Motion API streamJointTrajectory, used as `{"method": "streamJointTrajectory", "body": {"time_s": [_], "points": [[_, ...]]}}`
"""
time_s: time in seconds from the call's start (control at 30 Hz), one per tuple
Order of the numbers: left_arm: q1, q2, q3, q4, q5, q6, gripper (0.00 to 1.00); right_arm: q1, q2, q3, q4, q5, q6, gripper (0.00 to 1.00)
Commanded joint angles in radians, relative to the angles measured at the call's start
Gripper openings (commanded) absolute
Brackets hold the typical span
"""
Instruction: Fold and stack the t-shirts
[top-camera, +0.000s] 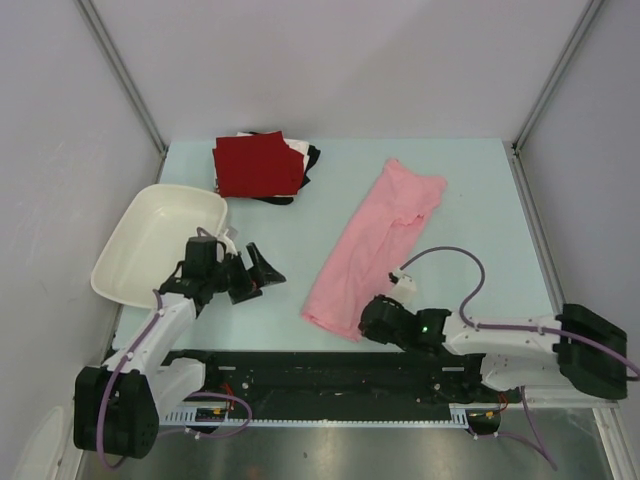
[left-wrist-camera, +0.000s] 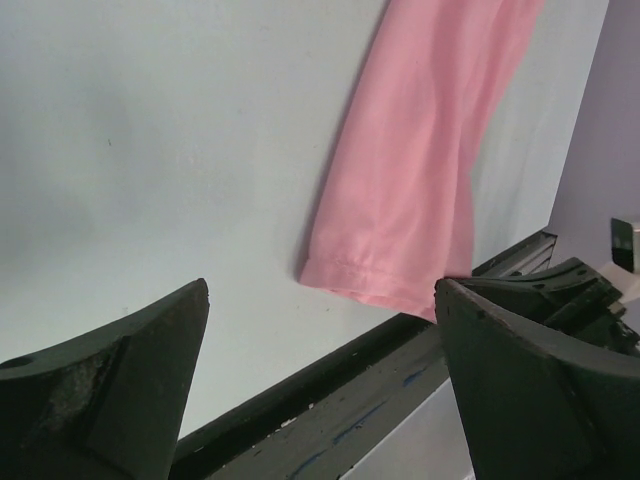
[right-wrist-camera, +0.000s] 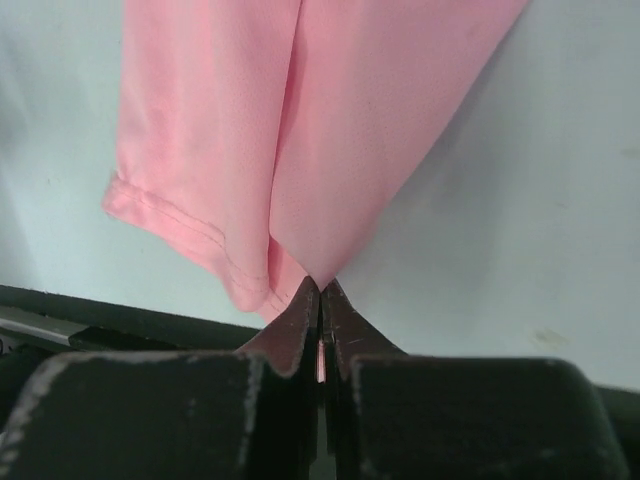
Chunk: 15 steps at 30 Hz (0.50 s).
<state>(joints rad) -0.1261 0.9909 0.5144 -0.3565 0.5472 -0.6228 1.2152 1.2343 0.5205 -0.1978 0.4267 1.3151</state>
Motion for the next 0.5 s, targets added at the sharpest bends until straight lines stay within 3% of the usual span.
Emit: {"method": "streamJointTrajectory", "body": {"time_s": [0.0, 0.13, 0.37, 0.4, 0.43, 0.47], "points": [[-0.046, -0.058, -0.034, 0.073, 0.036, -0.057, 1.0, 0.038, -0.185, -0.004, -0.385, 0.124, 0.044, 0.0], [-0.162, -0.064, -0.04, 0.119, -0.012, -0.118, 1.0, 0.098, -0.295, -0.008, -0.628, 0.142, 0.148, 0.0], [-0.283, -0.005, -0.03, 0.203, -0.061, -0.183, 1.0, 0.217, -0.337, -0.028, -0.816, 0.155, 0.311, 0.0], [-0.3, 0.015, -0.028, 0.217, -0.064, -0.189, 1.0, 0.231, -0.337, -0.025, -0.828, 0.173, 0.334, 0.26], [-0.334, 0.028, -0.021, 0.224, -0.067, -0.196, 1.0, 0.244, -0.337, -0.02, -0.835, 0.187, 0.351, 0.42], [-0.349, 0.038, -0.01, 0.235, -0.073, -0.199, 1.0, 0.257, -0.34, -0.011, -0.836, 0.204, 0.358, 0.66]]}}
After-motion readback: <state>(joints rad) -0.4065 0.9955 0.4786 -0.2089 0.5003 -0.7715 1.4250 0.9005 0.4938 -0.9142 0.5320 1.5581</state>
